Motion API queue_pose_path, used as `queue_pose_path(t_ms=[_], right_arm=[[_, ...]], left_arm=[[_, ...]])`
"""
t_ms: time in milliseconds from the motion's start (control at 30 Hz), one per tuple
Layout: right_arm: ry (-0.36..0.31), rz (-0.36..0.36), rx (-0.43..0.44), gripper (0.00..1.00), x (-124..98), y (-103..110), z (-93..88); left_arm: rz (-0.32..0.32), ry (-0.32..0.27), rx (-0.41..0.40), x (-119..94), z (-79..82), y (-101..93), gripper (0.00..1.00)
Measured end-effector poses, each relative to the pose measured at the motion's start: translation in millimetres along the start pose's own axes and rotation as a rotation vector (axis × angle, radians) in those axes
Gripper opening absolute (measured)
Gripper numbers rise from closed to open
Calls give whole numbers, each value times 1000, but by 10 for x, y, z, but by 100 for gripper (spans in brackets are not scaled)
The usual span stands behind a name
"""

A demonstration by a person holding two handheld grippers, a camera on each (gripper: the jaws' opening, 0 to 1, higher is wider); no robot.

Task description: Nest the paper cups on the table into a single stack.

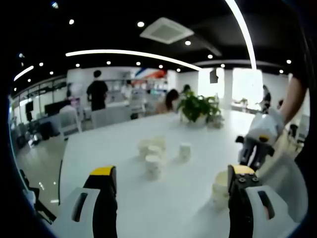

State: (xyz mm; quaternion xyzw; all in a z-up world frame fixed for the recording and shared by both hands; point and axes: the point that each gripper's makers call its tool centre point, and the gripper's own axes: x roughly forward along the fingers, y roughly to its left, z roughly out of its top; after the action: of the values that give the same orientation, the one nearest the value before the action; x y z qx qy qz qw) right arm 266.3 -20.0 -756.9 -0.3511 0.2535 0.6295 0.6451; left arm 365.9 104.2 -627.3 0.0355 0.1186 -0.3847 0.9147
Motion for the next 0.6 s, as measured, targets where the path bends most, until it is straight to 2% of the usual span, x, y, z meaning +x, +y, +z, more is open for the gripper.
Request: queue_pose_path(t_ms=[100, 467, 600], right_arm=[[0, -2, 6, 5, 7, 3, -3], [-27, -19, 23, 5, -12, -24, 63], [-9, -22, 29, 5, 26, -54, -11]], left_arm=[[-1, 2, 2, 0, -8, -3, 93], [-1, 1, -1, 1, -9, 4, 93], [-2, -1, -1, 7, 1, -1, 93]])
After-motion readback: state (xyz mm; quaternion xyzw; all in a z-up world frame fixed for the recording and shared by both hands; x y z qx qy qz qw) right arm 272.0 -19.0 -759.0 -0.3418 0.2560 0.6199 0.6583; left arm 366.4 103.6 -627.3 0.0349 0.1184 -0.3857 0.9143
